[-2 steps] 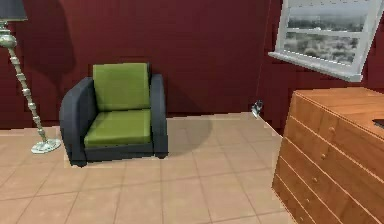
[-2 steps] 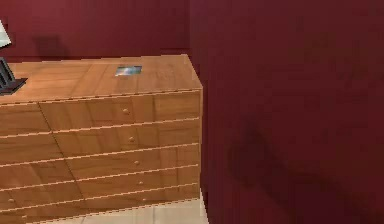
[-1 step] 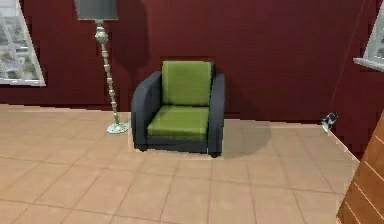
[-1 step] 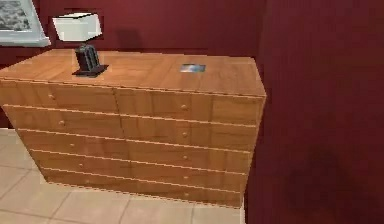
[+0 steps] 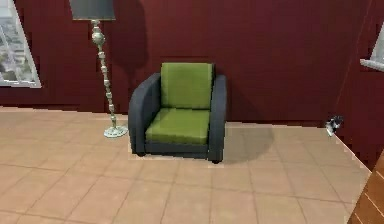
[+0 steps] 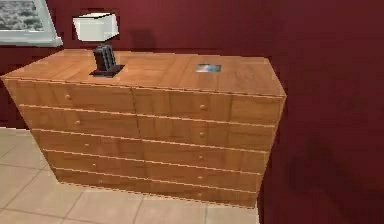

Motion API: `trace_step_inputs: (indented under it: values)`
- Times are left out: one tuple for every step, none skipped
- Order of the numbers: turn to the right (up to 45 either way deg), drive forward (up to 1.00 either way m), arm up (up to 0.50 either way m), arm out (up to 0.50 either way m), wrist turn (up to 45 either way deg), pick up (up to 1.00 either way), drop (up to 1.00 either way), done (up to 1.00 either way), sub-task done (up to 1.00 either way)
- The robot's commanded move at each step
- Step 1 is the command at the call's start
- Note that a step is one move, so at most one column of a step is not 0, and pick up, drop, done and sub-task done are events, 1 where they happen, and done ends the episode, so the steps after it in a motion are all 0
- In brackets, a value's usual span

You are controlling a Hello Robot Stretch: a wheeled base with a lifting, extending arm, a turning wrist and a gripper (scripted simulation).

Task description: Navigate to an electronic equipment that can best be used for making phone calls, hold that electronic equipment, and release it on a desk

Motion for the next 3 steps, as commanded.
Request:
trace_step_inputs:
  values:
    - [-45.0, 0.0, 0.0, 0.0, 0.0, 0.0, 0.0, 0.0, 0.0]
    - [-45.0, 0.0, 0.0, 0.0, 0.0, 0.0, 0.0, 0.0, 0.0]
    - [-27.0, 0.0, 0.0, 0.0, 0.0, 0.0, 0.0, 0.0, 0.0]
